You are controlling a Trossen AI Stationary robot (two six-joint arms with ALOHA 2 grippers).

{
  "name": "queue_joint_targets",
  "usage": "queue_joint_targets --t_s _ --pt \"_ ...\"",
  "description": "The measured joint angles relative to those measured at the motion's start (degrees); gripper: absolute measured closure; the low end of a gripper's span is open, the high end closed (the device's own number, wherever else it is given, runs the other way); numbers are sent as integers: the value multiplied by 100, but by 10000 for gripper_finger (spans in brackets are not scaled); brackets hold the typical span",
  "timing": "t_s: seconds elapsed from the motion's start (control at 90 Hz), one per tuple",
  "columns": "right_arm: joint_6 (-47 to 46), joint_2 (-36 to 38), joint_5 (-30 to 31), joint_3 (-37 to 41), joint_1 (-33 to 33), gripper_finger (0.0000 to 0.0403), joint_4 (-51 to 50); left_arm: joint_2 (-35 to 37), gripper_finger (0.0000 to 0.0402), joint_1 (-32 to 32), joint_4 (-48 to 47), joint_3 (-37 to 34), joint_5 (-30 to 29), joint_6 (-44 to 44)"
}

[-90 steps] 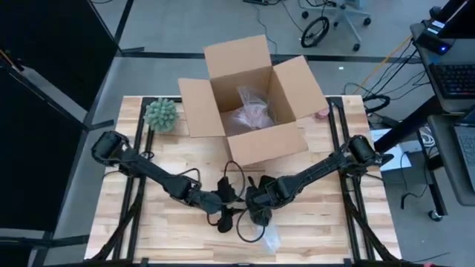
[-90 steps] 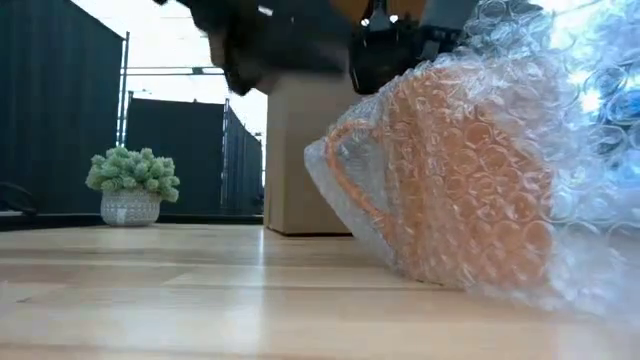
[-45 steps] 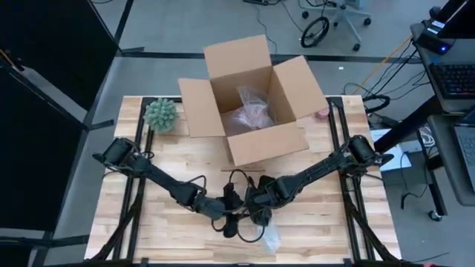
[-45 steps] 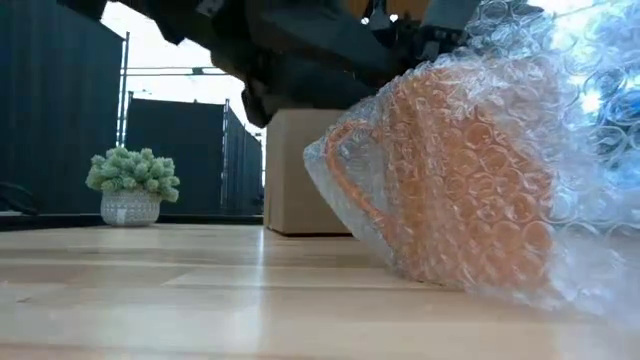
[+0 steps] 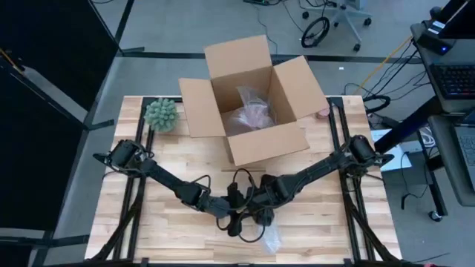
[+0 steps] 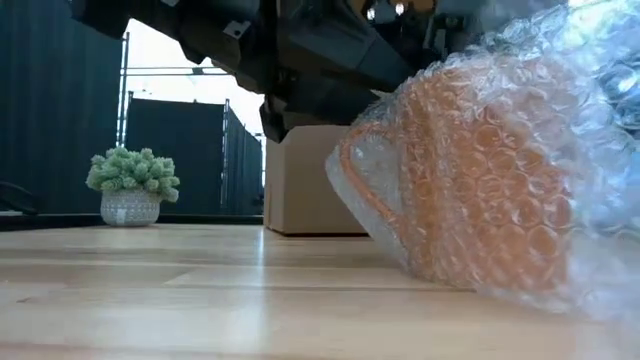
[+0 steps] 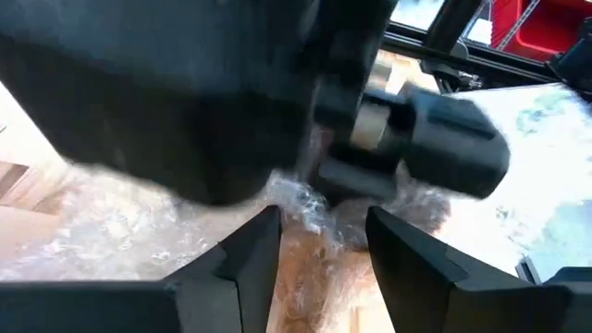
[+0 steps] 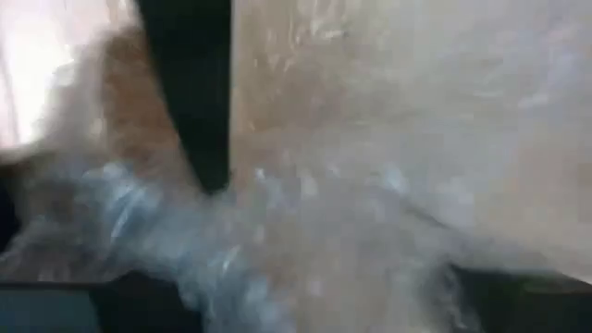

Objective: Wrap mug
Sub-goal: Wrap the orange mug with the left bubble wrap

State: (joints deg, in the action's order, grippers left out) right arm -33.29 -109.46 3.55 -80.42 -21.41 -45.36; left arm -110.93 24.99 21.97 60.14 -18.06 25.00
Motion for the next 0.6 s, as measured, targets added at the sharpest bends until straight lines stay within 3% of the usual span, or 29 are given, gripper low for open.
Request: queue_joint_targets --t_s 0.367,0.6 --pt "54 473 -12 -1009 -8 145 -1533 -15 252 0 66 -18 -3 -10" --pt "-249 633 120 -1143 -319 145 -804 -20 252 2 70 -20 -5 -32"
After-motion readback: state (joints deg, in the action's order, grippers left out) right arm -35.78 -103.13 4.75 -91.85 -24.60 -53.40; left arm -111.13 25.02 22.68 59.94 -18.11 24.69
